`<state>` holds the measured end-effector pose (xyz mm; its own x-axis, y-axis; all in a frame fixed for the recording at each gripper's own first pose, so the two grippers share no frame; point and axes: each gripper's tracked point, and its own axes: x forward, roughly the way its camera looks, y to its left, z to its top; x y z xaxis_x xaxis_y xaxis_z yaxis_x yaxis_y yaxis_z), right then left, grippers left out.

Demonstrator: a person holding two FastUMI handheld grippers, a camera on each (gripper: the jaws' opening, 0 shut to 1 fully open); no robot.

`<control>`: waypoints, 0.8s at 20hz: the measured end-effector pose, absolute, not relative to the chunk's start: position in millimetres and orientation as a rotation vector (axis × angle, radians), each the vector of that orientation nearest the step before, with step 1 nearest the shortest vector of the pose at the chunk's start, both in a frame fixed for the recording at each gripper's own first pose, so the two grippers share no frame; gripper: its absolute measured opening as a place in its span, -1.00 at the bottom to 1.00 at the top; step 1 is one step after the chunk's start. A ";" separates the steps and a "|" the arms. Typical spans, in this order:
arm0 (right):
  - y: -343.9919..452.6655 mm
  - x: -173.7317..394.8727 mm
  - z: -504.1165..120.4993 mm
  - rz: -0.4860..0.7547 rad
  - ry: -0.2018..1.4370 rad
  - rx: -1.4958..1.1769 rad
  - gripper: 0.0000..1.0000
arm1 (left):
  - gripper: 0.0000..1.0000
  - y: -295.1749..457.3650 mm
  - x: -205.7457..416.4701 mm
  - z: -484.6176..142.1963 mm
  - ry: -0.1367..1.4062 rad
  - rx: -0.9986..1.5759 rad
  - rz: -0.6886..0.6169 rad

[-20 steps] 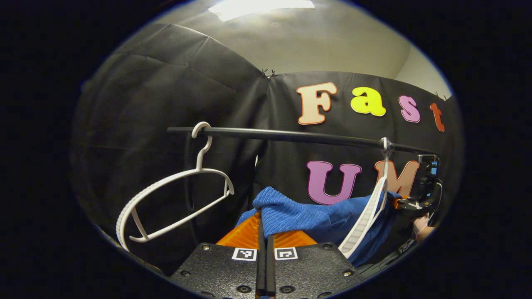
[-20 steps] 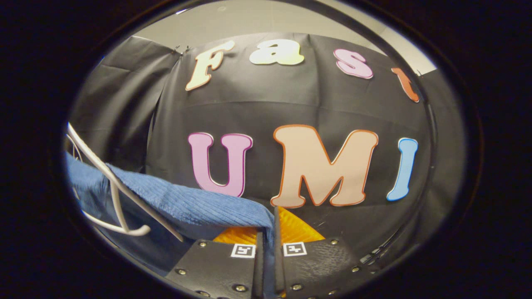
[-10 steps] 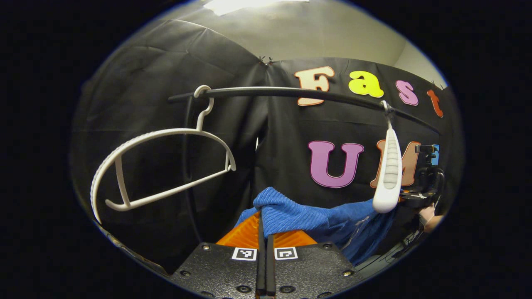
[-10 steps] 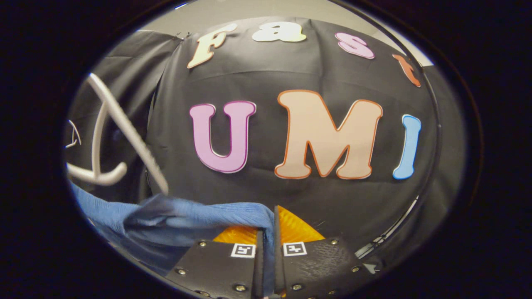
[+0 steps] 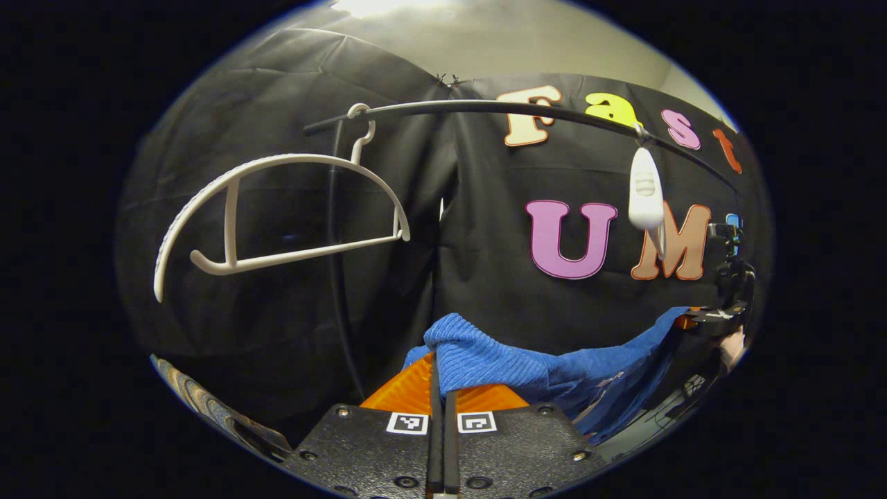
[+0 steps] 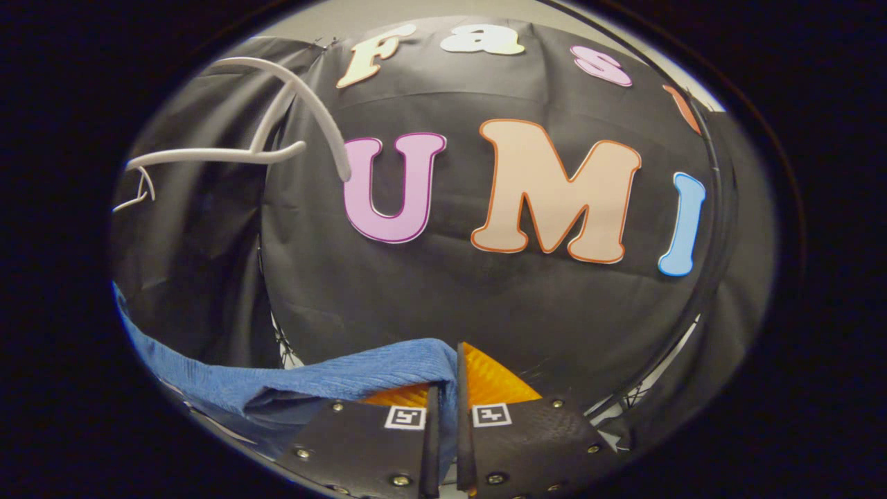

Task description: Grasp the clothes on the hanger with both hands and then place them into the laundry hamper below.

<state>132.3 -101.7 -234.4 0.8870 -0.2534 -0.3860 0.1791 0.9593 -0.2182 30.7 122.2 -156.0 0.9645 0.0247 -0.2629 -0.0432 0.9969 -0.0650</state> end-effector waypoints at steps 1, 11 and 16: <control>-98.0 127.9 -235.5 -0.214 0.429 -0.182 -0.79 | -0.98 116.7 27.6 -158.8 0.270 -0.063 0.022; -51.9 93.1 -236.0 -0.109 0.446 -0.153 -0.79 | -0.99 19.0 5.5 -216.9 0.379 -0.030 -0.210; -37.2 80.3 -232.9 -0.081 0.446 -0.147 -0.79 | -0.97 -46.8 17.4 -228.8 0.402 -0.037 -0.382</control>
<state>80.3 -37.2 -232.9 0.8993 -0.1102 -0.4232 0.0458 0.9861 -0.1596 17.4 -46.8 -228.8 0.8503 -0.3696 -0.3746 0.3551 0.9283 -0.1101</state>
